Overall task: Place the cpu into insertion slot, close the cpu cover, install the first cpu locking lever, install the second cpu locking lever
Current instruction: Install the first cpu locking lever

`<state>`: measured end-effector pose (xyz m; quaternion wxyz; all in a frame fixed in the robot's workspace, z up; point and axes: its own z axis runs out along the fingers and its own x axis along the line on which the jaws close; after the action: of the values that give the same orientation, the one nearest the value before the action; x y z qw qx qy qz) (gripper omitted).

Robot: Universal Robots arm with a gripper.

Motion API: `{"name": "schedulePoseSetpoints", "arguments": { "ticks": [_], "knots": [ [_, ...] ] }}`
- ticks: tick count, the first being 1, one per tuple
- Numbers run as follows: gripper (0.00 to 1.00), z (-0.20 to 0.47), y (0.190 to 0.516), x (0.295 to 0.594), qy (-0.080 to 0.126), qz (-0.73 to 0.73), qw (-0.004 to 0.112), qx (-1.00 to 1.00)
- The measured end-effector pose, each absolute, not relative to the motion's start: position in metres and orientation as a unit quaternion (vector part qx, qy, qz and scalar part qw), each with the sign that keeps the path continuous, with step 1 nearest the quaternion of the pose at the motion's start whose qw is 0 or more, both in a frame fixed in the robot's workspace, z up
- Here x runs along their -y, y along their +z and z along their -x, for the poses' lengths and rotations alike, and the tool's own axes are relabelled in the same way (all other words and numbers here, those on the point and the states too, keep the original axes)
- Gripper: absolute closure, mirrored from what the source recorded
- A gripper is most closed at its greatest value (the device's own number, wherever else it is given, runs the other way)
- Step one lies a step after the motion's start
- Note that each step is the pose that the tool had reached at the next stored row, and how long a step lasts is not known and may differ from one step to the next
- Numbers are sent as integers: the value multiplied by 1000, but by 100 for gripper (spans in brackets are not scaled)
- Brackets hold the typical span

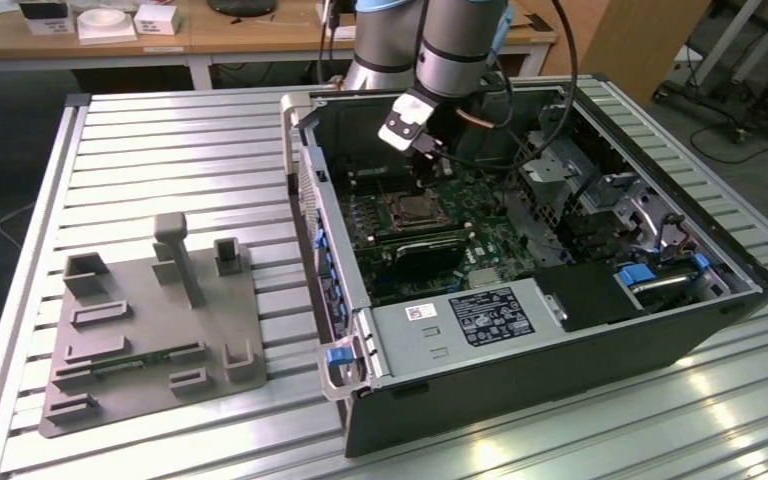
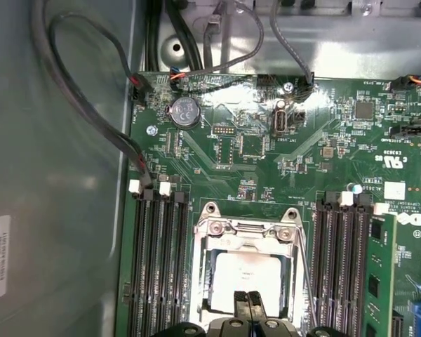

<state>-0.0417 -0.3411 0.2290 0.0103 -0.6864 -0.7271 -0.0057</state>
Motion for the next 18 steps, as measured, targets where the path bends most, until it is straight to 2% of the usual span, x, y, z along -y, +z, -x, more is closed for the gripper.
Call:
{"name": "schedulePoseSetpoints", "arguments": {
  "ticks": [18],
  "knots": [
    [90, 42, 237, 341, -5, 649, 11, 760]
  ]
}}
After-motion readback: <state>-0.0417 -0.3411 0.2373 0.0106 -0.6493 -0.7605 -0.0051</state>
